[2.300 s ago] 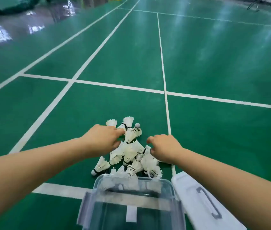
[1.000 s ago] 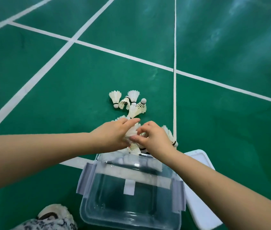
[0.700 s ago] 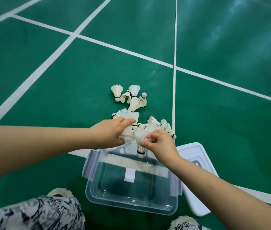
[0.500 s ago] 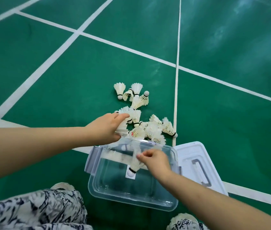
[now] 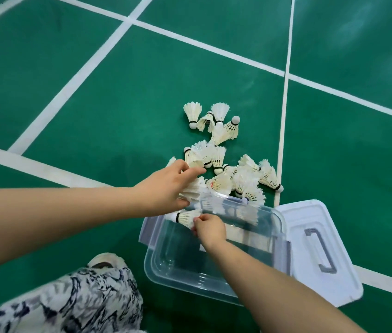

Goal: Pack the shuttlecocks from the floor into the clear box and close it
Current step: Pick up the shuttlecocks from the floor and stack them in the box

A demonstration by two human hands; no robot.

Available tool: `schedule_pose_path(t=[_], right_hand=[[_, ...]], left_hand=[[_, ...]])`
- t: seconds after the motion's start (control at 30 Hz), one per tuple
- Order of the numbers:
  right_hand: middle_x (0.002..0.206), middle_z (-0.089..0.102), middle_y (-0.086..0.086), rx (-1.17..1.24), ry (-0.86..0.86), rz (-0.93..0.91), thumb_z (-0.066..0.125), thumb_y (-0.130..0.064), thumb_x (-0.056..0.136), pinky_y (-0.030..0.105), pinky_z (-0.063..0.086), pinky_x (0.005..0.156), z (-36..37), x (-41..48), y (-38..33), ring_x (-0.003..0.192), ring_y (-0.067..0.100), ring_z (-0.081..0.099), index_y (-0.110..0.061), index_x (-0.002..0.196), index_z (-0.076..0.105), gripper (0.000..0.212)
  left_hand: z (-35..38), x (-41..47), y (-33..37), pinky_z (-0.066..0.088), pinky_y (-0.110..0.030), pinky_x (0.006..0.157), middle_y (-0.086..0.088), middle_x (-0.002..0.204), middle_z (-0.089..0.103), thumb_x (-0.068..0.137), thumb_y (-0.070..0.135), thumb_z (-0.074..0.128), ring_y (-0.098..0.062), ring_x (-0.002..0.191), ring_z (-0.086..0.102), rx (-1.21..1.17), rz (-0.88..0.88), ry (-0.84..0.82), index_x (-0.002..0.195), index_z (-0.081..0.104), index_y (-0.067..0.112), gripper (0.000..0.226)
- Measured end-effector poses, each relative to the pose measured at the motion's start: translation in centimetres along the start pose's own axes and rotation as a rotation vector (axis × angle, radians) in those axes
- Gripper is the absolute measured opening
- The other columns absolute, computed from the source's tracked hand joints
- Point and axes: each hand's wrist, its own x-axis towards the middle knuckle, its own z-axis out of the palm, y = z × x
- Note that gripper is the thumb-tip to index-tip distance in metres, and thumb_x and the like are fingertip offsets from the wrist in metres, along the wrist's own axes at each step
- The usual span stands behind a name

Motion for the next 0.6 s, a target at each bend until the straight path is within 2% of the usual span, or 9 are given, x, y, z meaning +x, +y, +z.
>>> schedule_pose_path(t=[0.1, 0.17, 0.23, 0.3, 0.4, 0.47, 0.53, 0.6], right_hand=[[0.095, 0.072, 0.006, -0.051, -0.005, -0.049, 0.057, -0.035, 0.086, 0.032, 0.051, 0.081, -0.6, -0.5, -0.2, 0.094, 0.027, 0.065, -0.022, 0.078, 0.065, 0.017], [0.095, 0.068, 0.0, -0.069, 0.031, -0.059, 0.057, -0.044, 0.083, 0.029, 0.046, 0.076, -1.4, -1.2, -0.4, 0.094, 0.023, 0.062, -0.022, 0.098, 0.063, 0.027], [0.084, 0.063, -0.005, 0.014, 0.099, -0.082, 0.057, -0.043, 0.086, 0.03, 0.043, 0.07, -2.4, -2.4, -0.5, 0.085, 0.021, 0.06, -0.022, 0.094, 0.057, 0.023], [0.075, 0.057, -0.008, 0.185, 0.188, -0.128, 0.056, -0.03, 0.089, 0.03, 0.043, 0.068, -3.5, -3.8, -0.5, 0.077, 0.017, 0.056, -0.024, 0.082, 0.054, 0.009], [0.074, 0.054, -0.006, 0.474, 0.286, -0.253, 0.054, -0.01, 0.09, 0.015, 0.041, 0.061, -5.0, -6.0, -0.7, 0.068, 0.007, 0.049, -0.024, 0.077, 0.052, 0.019], [0.076, 0.055, -0.005, 0.6, 0.269, -0.381, 0.053, -0.007, 0.091, 0.008, 0.042, 0.062, -5.9, -7.6, -1.0, 0.068, 0.002, 0.049, -0.019, 0.08, 0.055, 0.017], [0.078, 0.056, -0.006, 0.562, 0.177, -0.487, 0.056, -0.016, 0.09, 0.011, 0.042, 0.067, -6.1, -8.7, -1.0, 0.071, 0.0, 0.051, -0.022, 0.079, 0.057, 0.014], [0.076, 0.053, -0.004, 0.343, 0.121, -0.512, 0.059, -0.036, 0.082, 0.022, 0.04, 0.068, -5.8, -9.1, -0.7, 0.073, 0.009, 0.047, -0.025, 0.071, 0.055, 0.016]], left_hand=[[0.3, 0.2, -0.1, 0.032, -0.02, 0.075, -0.001, 0.124, 0.038, 0.081, 0.025, 0.061, -0.013, 0.086, 0.038, 0.012, 0.028, -0.014, 0.143, 0.02, 0.031, 0.075], [0.4, 0.1, 0.1, 0.029, -0.019, 0.073, 0.0, 0.122, 0.039, 0.082, 0.027, 0.061, -0.011, 0.084, 0.037, 0.015, 0.048, -0.022, 0.143, 0.019, 0.032, 0.075], [0.4, 0.0, 0.4, 0.031, -0.02, 0.072, 0.001, 0.121, 0.039, 0.081, 0.027, 0.062, -0.012, 0.082, 0.038, 0.019, 0.052, -0.039, 0.143, 0.018, 0.034, 0.076], [0.6, -0.1, 0.9, 0.033, -0.021, 0.073, 0.001, 0.121, 0.04, 0.081, 0.027, 0.062, -0.013, 0.083, 0.04, 0.025, 0.044, -0.058, 0.143, 0.016, 0.035, 0.077], [1.2, -0.2, 2.1, 0.032, -0.021, 0.076, 0.0, 0.125, 0.039, 0.08, 0.028, 0.062, -0.015, 0.091, 0.046, 0.021, 0.048, -0.099, 0.144, 0.015, 0.033, 0.079], [1.6, -0.3, 2.9, 0.035, -0.022, 0.082, -0.001, 0.128, 0.039, 0.08, 0.03, 0.063, -0.02, 0.103, 0.05, 0.001, 0.057, -0.109, 0.145, 0.016, 0.031, 0.08], [1.9, -0.3, 3.4, 0.039, -0.027, 0.089, -0.003, 0.128, 0.041, 0.079, 0.032, 0.064, -0.022, 0.108, 0.051, -0.014, 0.068, -0.099, 0.144, 0.019, 0.027, 0.079], [2.2, -0.1, 3.9, 0.042, -0.034, 0.096, -0.005, 0.131, 0.042, 0.08, 0.031, 0.064, -0.024, 0.112, 0.052, -0.013, 0.099, -0.101, 0.144, 0.021, 0.023, 0.078]])
